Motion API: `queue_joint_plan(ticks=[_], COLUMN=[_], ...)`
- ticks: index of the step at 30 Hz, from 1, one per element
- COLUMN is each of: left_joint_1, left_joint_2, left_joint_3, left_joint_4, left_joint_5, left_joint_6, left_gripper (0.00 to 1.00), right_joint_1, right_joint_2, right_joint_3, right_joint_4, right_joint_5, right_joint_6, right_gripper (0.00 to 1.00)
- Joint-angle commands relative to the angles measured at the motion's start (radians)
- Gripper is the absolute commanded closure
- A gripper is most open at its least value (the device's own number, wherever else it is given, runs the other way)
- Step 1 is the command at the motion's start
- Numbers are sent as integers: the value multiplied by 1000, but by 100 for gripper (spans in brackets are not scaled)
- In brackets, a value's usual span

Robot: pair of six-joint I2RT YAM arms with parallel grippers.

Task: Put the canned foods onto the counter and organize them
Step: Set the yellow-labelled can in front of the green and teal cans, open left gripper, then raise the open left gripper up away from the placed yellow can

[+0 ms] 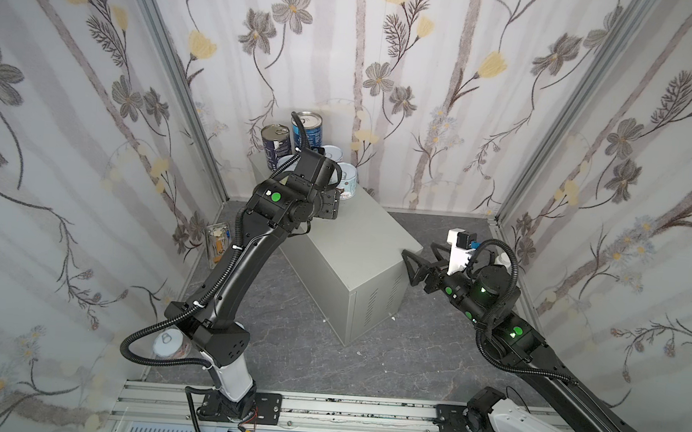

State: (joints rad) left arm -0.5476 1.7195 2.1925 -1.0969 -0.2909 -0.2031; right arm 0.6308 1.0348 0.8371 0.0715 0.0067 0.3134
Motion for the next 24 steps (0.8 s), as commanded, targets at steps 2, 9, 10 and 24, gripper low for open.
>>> queue_joint_plan(ticks=[2,9,10,24], left_joint_1=[4,6,6,67], left_joint_2=[8,-7,-9,19], left_joint_3=[7,-8,-12,-24], left_joint_4=[-4,-6,-5,18], left_joint_5=[4,28,23,12], left_joint_6=[-4,-5,-5,-1], left_gripper=[24,32,32,16], right_joint_1=[0,-3,-4,-5], right_joint_2=[8,16,18,2], right_joint_3=[-7,-3,-3,-9], right_joint_4=[-79,-73,-72,-73], right_joint_5=[9,-4,-6,-9], right_joint_6=[-23,-25,-24,-16], right_gripper=[0,0,0,0])
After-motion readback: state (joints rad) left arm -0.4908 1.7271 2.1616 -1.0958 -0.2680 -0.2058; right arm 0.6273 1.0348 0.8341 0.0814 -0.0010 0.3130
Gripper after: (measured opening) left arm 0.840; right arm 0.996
